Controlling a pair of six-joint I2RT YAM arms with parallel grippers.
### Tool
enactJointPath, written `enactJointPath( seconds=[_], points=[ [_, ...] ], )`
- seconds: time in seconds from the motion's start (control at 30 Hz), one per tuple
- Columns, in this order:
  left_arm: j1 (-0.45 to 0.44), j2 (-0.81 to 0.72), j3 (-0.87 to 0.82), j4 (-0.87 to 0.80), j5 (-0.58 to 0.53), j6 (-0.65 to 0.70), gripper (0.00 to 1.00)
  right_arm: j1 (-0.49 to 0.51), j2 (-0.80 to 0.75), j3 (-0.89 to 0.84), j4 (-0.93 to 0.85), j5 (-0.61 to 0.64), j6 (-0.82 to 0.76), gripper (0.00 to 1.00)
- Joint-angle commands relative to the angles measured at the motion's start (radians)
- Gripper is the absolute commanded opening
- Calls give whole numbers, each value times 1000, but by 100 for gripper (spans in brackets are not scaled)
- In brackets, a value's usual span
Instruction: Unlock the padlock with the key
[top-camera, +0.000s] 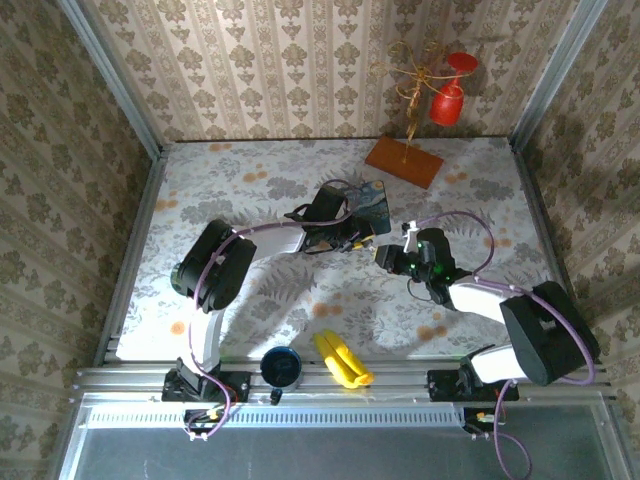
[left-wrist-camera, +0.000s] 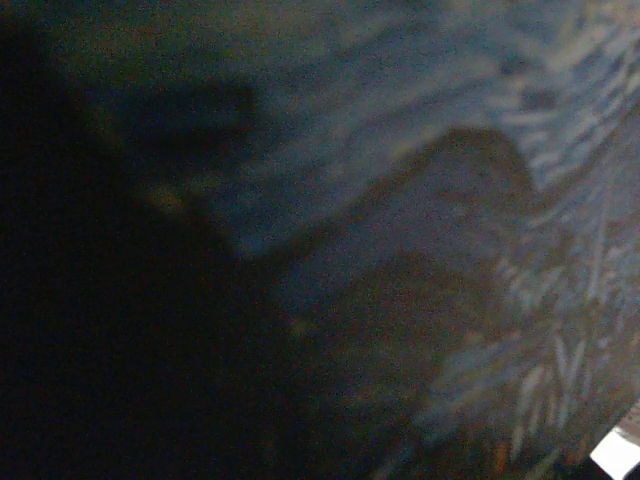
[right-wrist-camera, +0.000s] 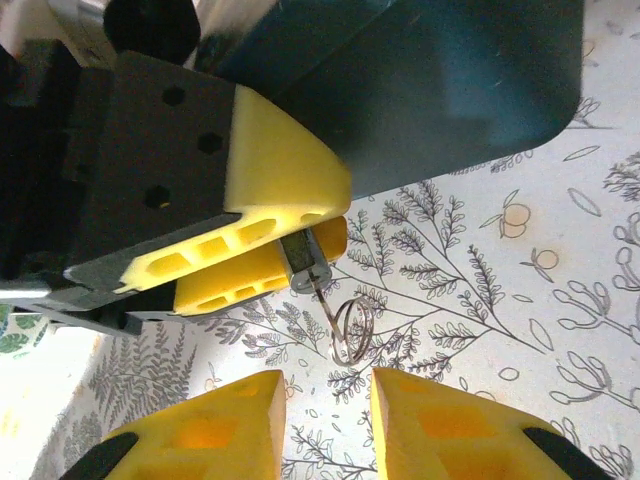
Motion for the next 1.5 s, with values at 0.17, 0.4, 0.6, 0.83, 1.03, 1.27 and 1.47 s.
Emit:
enactJointPath(
  seconds=[0.17, 0.4, 0.6, 0.83, 1.03, 1.27, 1.47],
  points=[
    [-13, -2, -16, -110, 91, -47, 0, 15, 104, 63, 82, 17, 9, 28],
    [-15, -7, -22, -109, 96, -45, 0, 13, 162, 94, 125, 16, 23, 19],
    [-18, -8, -19, -108, 104, -43, 0, 12, 208, 110, 173, -8, 48, 9],
    [-18, -14, -41, -37, 119, -61, 17, 4, 255, 85, 288, -31, 127, 0],
    [-12, -22, -97, 108, 144, -97, 65, -2, 321, 77, 401, -50, 199, 0],
    [2, -73, -165, 144, 99, -65, 89, -12, 413, 68, 541, -68, 284, 0],
    [24, -96, -239, 179, 24, -49, 78, -23, 449, 66, 617, -80, 331, 0]
  ],
)
